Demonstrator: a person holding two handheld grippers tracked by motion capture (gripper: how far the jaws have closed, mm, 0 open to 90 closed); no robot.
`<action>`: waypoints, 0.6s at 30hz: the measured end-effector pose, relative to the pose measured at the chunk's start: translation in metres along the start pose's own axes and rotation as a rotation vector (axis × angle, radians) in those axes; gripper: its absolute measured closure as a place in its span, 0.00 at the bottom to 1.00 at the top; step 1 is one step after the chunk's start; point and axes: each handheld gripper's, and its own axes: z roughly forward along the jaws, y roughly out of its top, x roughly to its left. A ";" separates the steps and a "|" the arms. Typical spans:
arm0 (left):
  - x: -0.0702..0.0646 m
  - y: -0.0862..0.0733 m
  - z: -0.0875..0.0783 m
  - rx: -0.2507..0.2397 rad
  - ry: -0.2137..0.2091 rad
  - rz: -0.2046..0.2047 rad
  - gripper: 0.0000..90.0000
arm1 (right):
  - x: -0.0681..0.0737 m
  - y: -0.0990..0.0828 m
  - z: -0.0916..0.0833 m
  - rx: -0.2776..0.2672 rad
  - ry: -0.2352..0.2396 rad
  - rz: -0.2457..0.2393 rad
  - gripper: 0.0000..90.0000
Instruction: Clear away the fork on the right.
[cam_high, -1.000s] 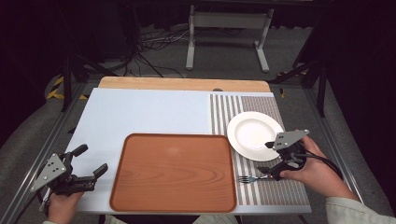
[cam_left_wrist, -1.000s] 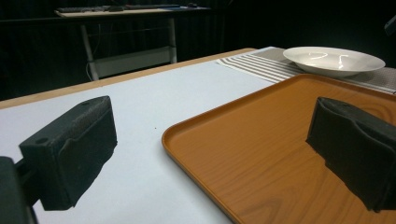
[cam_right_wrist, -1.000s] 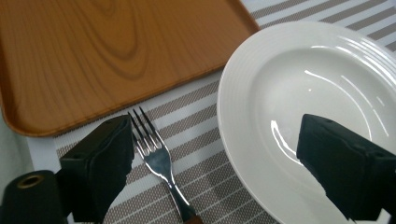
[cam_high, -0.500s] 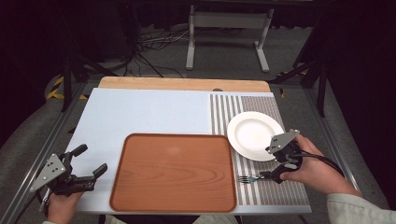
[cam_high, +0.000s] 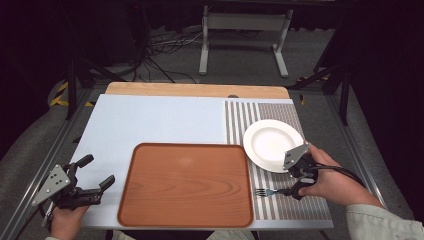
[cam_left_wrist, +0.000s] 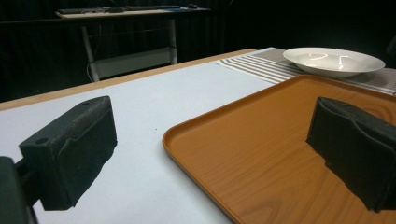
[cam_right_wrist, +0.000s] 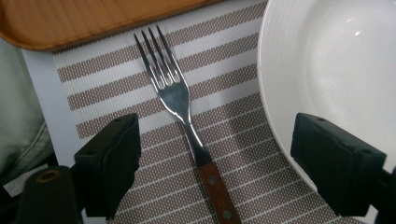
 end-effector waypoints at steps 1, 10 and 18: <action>0.000 0.000 0.000 0.001 0.000 -0.003 0.02 | 0.000 0.000 0.001 0.011 0.001 -0.003 0.19; 0.000 0.000 0.000 -0.001 0.000 -0.004 0.02 | -0.001 0.002 0.010 0.143 0.032 -0.071 0.26; 0.000 0.000 0.000 0.002 -0.001 -0.003 0.02 | 0.000 0.003 0.021 0.259 0.024 -0.237 0.41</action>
